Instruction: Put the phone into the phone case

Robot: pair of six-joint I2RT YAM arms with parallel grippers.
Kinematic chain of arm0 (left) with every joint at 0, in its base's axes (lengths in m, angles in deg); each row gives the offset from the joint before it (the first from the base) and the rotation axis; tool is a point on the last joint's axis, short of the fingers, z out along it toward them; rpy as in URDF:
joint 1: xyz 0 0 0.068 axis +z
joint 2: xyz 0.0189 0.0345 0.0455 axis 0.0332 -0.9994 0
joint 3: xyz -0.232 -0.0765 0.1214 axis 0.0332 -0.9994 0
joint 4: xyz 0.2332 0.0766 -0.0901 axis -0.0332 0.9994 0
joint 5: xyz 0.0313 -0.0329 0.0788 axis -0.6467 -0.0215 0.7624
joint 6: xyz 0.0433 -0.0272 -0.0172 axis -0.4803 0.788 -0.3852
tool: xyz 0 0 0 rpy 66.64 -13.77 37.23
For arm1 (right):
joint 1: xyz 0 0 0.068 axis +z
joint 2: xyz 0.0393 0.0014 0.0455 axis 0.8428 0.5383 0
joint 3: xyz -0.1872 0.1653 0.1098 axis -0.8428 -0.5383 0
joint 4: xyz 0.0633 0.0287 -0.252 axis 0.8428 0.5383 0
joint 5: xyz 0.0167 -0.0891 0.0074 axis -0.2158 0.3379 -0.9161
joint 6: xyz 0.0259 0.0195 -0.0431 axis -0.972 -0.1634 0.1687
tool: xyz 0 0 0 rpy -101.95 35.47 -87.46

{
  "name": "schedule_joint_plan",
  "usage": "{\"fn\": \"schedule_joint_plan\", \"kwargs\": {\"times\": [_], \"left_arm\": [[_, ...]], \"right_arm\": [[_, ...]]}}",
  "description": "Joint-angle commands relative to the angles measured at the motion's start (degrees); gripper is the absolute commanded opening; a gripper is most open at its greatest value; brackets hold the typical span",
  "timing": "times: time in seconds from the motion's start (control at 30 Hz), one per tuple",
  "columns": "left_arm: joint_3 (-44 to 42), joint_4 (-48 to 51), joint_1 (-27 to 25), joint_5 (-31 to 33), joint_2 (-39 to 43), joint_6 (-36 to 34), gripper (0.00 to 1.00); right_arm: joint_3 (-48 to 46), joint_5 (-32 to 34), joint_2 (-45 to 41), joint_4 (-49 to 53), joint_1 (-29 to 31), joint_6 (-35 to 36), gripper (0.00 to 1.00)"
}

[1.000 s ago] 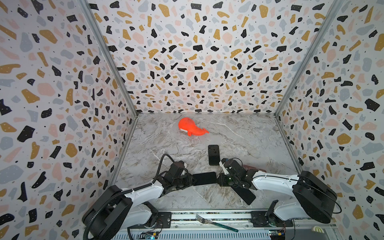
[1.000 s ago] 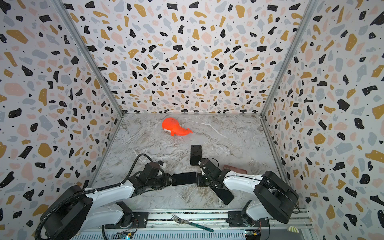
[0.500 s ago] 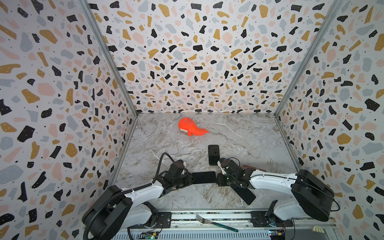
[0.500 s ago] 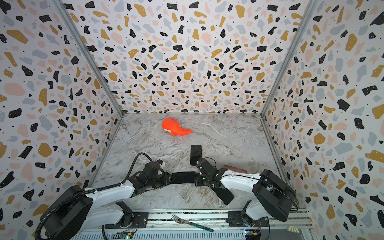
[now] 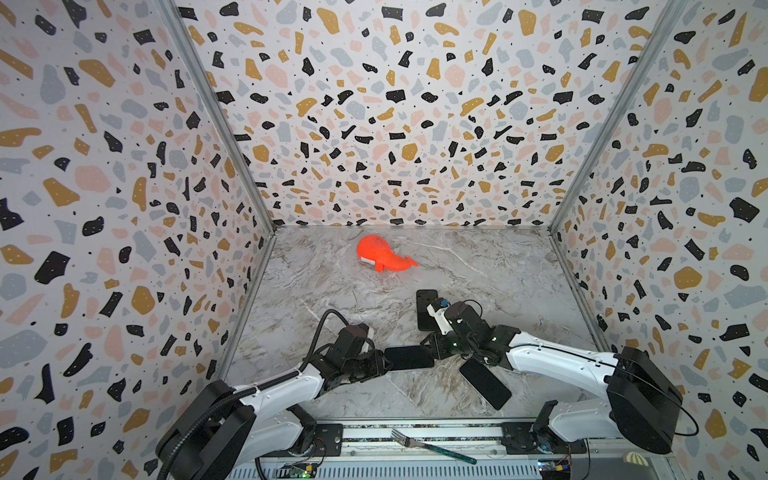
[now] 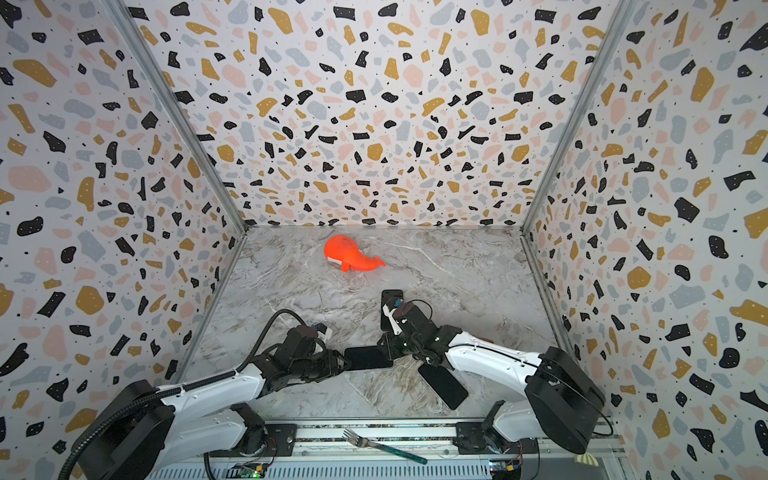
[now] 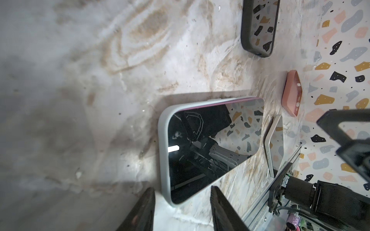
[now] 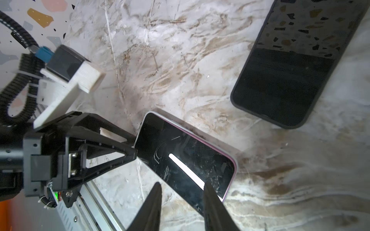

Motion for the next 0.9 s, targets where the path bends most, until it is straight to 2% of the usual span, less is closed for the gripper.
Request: {"fn": "schedule_joint_plan", "kwargs": {"times": [0.0, 0.1, 0.3, 0.6, 0.87], "left_arm": [[-1.58, 3.88, -0.43, -1.26, 1.92, -0.87, 0.51], [-1.85, 3.88, -1.48, -2.14, 3.73, -0.47, 0.54], [-2.08, 0.56, -5.90, -2.58, 2.78, 1.59, 0.56], [-1.85, -5.04, -8.08, -2.40, -1.38, 3.37, 0.55], [-1.09, -7.03, -8.55, -1.24, -4.34, 3.73, 0.51]], "right_arm": [[2.86, -2.45, 2.48, 2.67, -0.81, 7.34, 0.41], [3.31, -4.63, 4.51, 2.00, -1.87, 9.95, 0.48], [4.32, -7.70, 9.29, 1.31, -3.50, 13.10, 0.53], [3.87, -10.75, 13.86, 0.19, -4.12, 14.47, 0.54], [3.22, -10.98, 12.82, 1.50, -4.12, 14.92, 0.55]]}}
